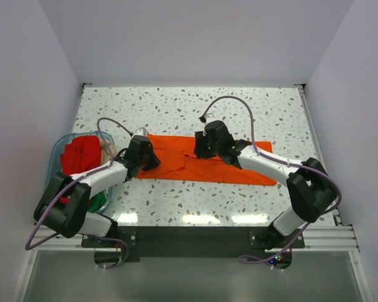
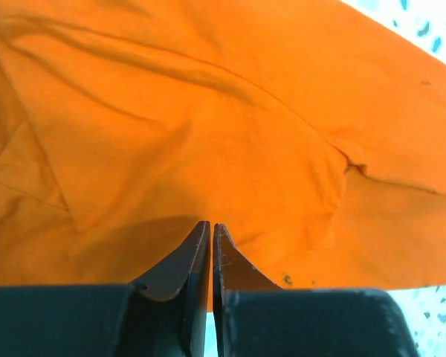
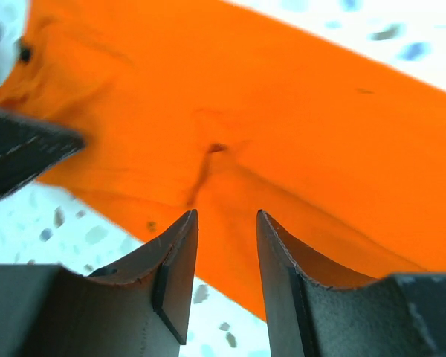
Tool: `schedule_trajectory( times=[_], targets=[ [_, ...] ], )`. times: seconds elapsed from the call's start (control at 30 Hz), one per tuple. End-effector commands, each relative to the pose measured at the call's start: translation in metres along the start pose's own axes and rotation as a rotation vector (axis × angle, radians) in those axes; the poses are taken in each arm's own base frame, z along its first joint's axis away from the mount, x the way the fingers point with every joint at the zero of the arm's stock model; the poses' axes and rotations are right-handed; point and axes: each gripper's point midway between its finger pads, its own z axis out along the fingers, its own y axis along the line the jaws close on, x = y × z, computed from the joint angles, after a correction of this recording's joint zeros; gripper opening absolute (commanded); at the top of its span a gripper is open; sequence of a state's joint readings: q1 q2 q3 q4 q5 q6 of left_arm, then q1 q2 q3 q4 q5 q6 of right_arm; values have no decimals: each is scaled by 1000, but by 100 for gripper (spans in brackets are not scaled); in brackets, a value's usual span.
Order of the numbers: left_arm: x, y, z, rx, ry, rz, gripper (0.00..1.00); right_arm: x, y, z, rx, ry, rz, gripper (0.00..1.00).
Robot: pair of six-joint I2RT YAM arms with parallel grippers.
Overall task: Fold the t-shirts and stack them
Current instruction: Fold the tshirt
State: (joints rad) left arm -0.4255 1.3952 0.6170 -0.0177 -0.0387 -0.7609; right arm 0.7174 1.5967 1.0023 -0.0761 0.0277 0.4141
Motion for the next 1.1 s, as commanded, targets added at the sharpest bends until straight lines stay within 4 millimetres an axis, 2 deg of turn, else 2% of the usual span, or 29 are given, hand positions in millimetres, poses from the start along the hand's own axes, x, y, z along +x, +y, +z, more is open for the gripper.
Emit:
schedule_trajectory(
  times=[0.0,0.03,0.1,0.13,0.2,0.27,0.33,0.4,0.43,0.47,0.5,0.53,0.57,0.67,0.7,0.73,0.77,0.8,0.83,0.87,0.9,0.93,0.97,1.03,1.07],
  targets=[
    [-2,13,6,-70,-56,-98,9,-22,-61,-22,263,-25,72,42],
    [1,18,8,-88,-53,-110,9,-21,-84,-25,308,-10,123,42],
    [2,24,12,-122,-56,-142,9,-16,-107,-27,356,23,172,42],
    [6,30,17,-150,-38,-147,9,-16,-124,-29,398,27,201,42],
    [-1,29,24,-164,-43,-172,9,-10,-144,-29,469,52,210,42],
    [6,42,30,-216,-6,-184,8,-3,-168,-34,563,83,218,42],
    [3,48,38,-244,-2,-202,8,7,-187,-34,637,116,228,42],
    [-8,54,44,-260,-7,-222,8,17,-199,-32,680,144,234,42],
    [-6,62,50,-286,15,-219,8,21,-207,-32,699,154,247,42],
    [-11,71,54,-312,18,-230,8,24,-210,-32,708,163,249,42],
    [-26,70,58,-319,1,-226,7,31,-215,-30,723,188,249,42],
    [-25,78,65,-341,20,-222,7,33,-218,-30,733,194,252,42],
    [-44,78,68,-346,-6,-230,6,36,-220,-30,743,203,250,43],
    [-56,87,82,-393,3,-198,6,44,-213,-25,704,223,275,43],
    [-79,79,87,-391,-32,-185,6,51,-212,-26,694,235,283,43],
    [-78,84,97,-417,-13,-174,6,50,-207,-25,669,220,295,43],
    [-82,85,101,-432,-4,-161,6,53,-202,-25,645,222,305,43],
    [-107,72,107,-413,-45,-145,7,66,-193,-24,597,250,320,43],
    [-102,78,117,-441,-13,-132,7,66,-185,-22,571,232,332,43],
    [-127,64,123,-417,-53,-124,8,73,-180,-25,550,238,342,43],
    [-133,62,127,-416,-52,-104,9,76,-170,-24,507,239,356,43],
    [-128,67,138,-436,-23,-92,10,76,-159,-21,472,222,372,43],
    [-149,55,143,-412,-58,-87,10,81,-154,-25,458,216,381,43],
    [-149,55,159,-408,-34,-61,15,83,-137,-24,413,198,403,43],
    [-156,50,166,-384,-42,-49,18,93,-131,-26,397,202,415,43]
  ],
)
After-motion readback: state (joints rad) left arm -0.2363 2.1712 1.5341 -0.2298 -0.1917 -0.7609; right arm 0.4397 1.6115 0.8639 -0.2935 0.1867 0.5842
